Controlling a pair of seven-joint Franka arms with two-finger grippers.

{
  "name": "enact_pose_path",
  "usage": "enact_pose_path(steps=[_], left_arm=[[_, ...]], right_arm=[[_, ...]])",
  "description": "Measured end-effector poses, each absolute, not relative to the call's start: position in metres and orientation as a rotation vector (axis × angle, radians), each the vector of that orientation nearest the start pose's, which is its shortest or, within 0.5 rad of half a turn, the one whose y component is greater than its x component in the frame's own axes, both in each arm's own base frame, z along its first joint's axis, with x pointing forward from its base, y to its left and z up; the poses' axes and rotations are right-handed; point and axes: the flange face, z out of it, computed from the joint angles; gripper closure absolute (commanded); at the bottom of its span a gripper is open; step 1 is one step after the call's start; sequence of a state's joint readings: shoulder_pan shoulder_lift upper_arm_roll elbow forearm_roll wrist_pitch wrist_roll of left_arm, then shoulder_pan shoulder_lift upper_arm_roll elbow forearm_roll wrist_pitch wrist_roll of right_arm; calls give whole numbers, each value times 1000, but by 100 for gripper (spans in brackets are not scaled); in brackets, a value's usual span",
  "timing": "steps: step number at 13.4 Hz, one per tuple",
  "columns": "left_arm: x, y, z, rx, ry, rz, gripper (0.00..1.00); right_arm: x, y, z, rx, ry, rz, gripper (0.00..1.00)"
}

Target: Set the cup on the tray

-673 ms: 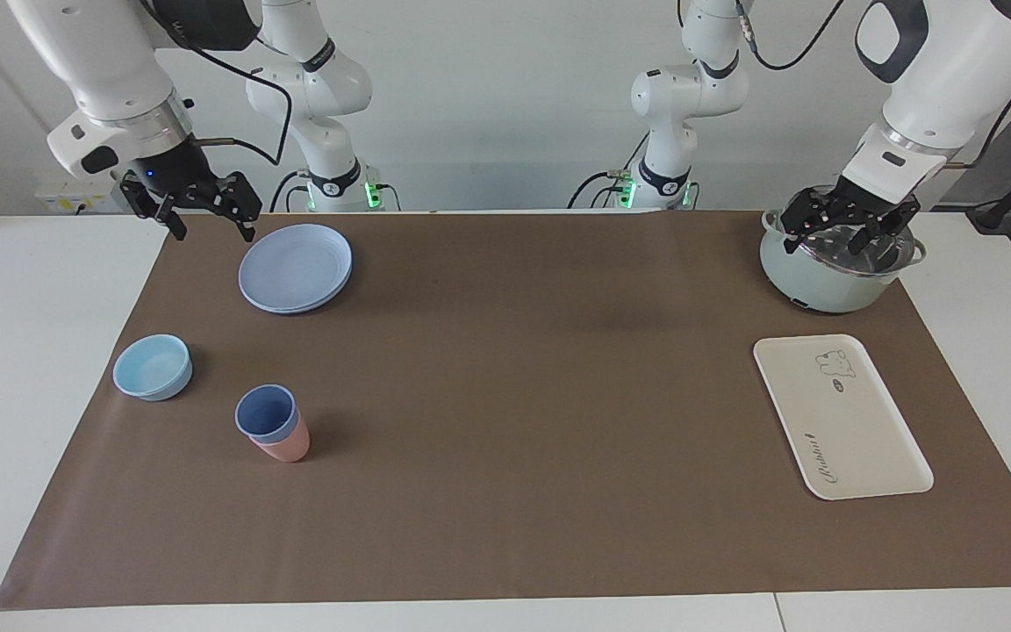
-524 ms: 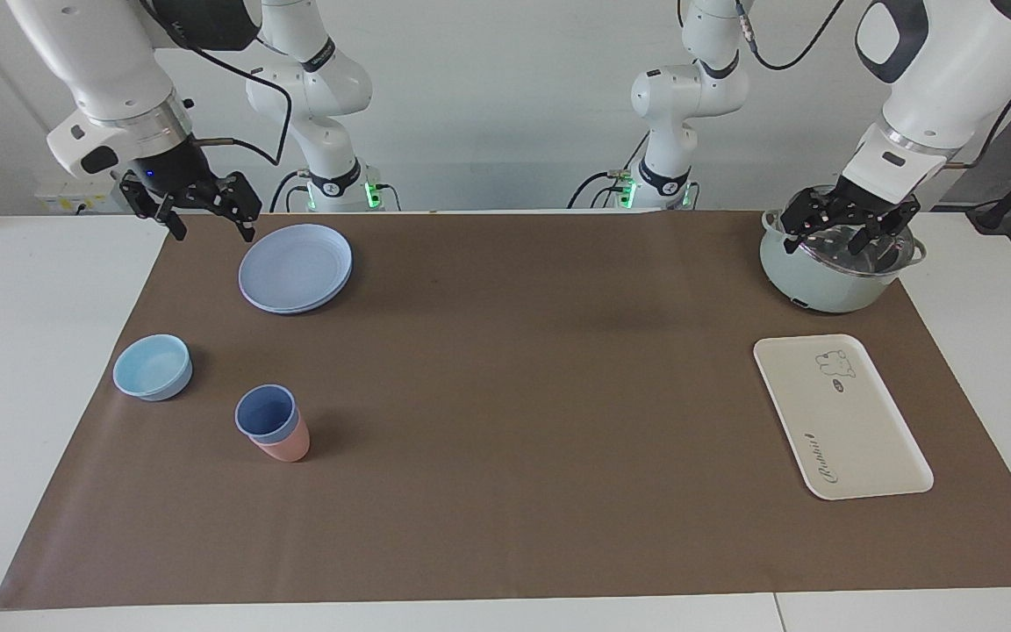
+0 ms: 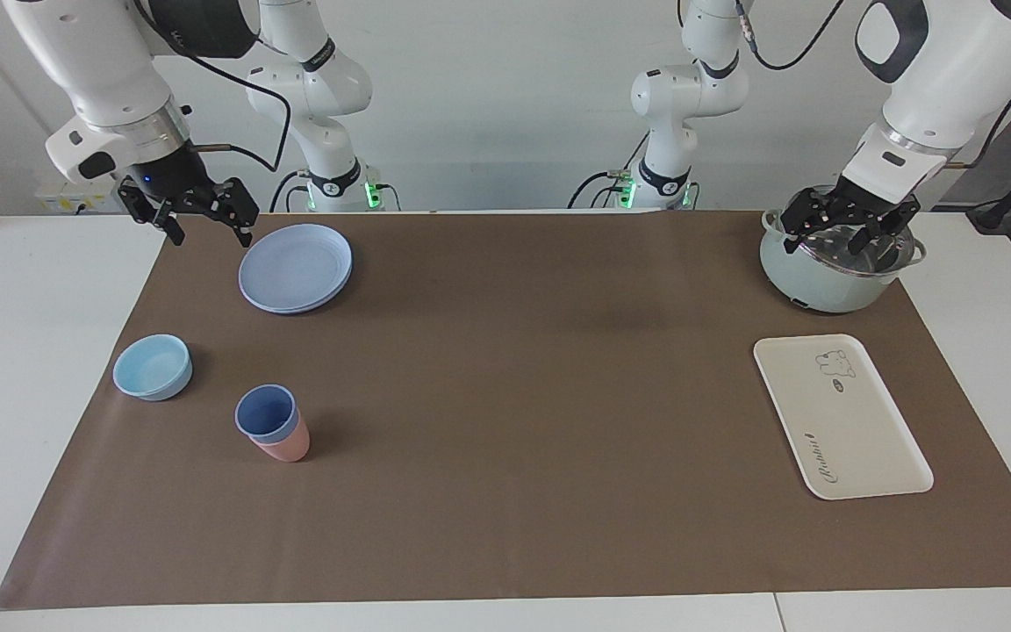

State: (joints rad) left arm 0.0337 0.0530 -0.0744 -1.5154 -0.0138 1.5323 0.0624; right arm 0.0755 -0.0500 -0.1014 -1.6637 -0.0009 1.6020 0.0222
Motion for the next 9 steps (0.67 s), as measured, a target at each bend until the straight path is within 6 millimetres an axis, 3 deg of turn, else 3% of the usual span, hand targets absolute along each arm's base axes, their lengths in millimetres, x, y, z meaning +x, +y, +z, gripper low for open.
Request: enact_pose_path(steps=[3, 9], left_arm=[[566, -23, 618, -3155, 163, 57, 0], [566, -23, 618, -3155, 163, 57, 0]], right_arm=[[544, -30, 611, -3135, -182, -65, 0], [552, -101, 581, -2909, -735, -325, 0]])
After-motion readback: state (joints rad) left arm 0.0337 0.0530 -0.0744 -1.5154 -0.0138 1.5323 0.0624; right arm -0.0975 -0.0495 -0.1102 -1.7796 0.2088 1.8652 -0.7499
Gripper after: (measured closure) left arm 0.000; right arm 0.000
